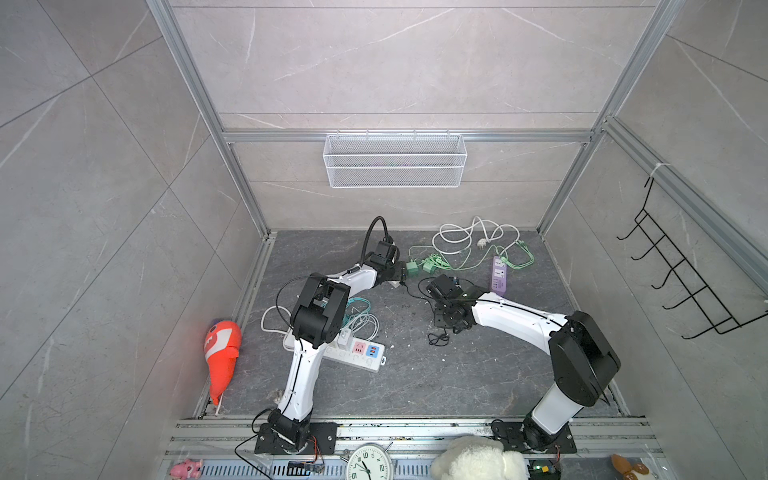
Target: Insert the plug
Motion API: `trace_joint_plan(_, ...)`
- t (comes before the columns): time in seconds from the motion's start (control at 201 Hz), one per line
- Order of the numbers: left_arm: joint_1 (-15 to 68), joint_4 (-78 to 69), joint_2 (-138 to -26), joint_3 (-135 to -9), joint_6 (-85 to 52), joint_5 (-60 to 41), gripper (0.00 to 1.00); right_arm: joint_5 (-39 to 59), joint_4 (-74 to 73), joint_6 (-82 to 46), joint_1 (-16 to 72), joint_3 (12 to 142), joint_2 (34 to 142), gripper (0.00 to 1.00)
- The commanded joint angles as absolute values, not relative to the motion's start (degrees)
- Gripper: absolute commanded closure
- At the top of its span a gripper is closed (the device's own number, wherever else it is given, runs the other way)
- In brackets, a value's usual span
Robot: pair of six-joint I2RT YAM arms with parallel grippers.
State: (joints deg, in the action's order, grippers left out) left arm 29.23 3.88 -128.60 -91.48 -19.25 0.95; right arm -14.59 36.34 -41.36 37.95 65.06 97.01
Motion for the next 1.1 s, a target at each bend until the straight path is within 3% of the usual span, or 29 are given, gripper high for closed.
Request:
trace_joint_plan(0.0,30.2,5.0,-124.2,-87.0,-18.6,-1.1,0.21,-14.5,36.4,-40.8,37.6,65.1,96.9,0.58)
trace_joint_plan(0.219,31.8,3.3,-120.2,-80.2,-21.1,-2.2,0.22,-12.8,36.2,-39.9,37.4,66.4,97.8,0.58)
trace_joint_plan(0.737,32.3,3.5,-108.1,-67.8,-29.3,-2.5,0.21,8.5,22.5,-40.7,37.9,68.4,101.8,0.57)
trace_joint_plan(1.09,33.2,0.0,-103.3,-61.7,-33.8,-7.9,0.21,12.3,16.2,-44.8,38.1,71.5,108.1,0.57)
